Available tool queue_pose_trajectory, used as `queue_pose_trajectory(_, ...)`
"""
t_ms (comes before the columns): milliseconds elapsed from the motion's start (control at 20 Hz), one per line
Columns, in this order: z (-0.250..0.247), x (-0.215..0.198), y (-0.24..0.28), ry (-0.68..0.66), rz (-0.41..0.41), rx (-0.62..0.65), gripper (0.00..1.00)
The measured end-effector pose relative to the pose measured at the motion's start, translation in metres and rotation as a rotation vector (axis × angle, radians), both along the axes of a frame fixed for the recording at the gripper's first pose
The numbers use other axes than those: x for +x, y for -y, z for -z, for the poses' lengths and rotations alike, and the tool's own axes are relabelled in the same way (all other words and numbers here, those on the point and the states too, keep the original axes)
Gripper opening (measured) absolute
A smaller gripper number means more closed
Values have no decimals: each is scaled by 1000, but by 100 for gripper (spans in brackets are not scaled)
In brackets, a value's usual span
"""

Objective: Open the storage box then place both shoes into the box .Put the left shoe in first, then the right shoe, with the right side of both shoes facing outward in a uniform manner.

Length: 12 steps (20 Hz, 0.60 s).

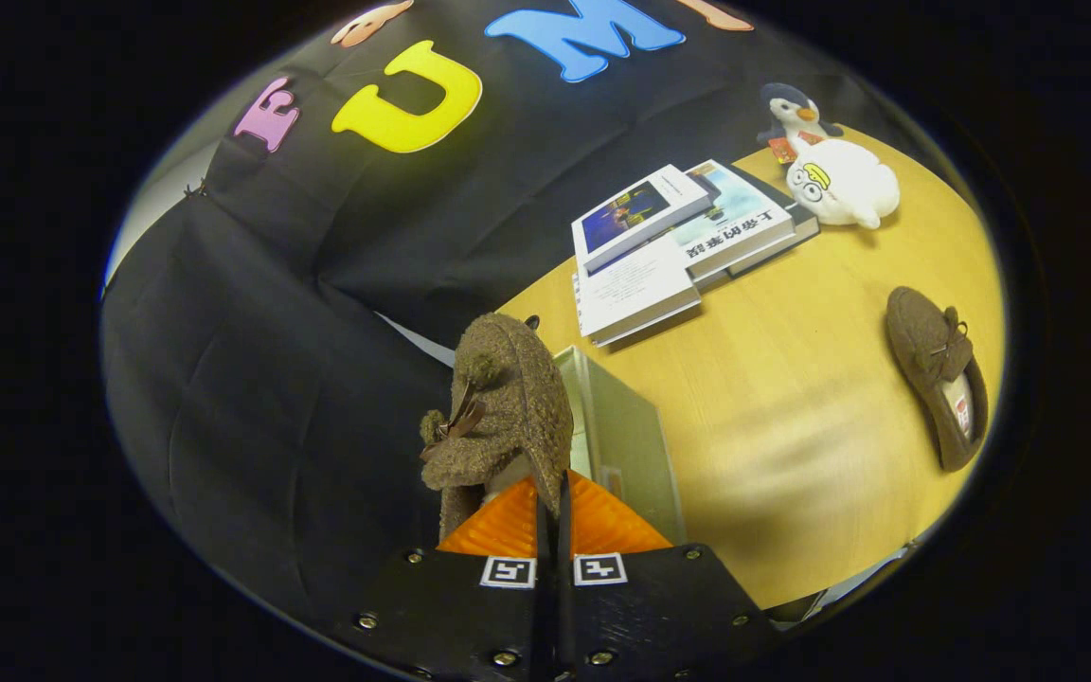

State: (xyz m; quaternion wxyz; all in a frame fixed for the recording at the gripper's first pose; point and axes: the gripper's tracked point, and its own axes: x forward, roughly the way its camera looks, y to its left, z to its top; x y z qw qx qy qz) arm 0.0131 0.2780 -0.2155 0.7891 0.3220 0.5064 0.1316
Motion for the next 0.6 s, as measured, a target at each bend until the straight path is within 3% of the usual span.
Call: queue_pose_trajectory(600,51,-19,-67,-78,-46,-30,1)
